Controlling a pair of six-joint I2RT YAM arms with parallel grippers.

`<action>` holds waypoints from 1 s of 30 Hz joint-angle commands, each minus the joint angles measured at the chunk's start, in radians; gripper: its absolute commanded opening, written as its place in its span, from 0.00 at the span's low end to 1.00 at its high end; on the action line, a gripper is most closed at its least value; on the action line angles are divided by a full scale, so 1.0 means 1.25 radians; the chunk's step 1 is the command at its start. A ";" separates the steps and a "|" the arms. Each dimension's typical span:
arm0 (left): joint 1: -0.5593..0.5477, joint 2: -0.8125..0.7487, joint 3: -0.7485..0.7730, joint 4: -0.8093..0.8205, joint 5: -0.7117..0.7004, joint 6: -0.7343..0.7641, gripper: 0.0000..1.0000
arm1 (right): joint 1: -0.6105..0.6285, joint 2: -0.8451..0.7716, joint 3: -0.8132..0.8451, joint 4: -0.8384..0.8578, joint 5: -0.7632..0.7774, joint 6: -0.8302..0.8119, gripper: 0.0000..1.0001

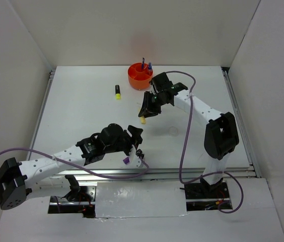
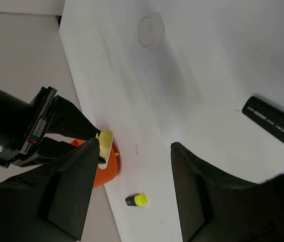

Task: Sort the stationery into containers
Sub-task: Pass the stationery from the right arm to the left

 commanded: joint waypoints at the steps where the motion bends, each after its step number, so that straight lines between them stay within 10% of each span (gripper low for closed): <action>1: 0.008 0.002 -0.023 0.163 -0.043 -0.020 0.72 | 0.017 -0.038 0.005 -0.027 0.035 0.032 0.00; 30: 0.076 0.099 -0.013 0.235 0.039 0.028 0.58 | 0.051 -0.024 0.011 -0.084 -0.083 0.071 0.00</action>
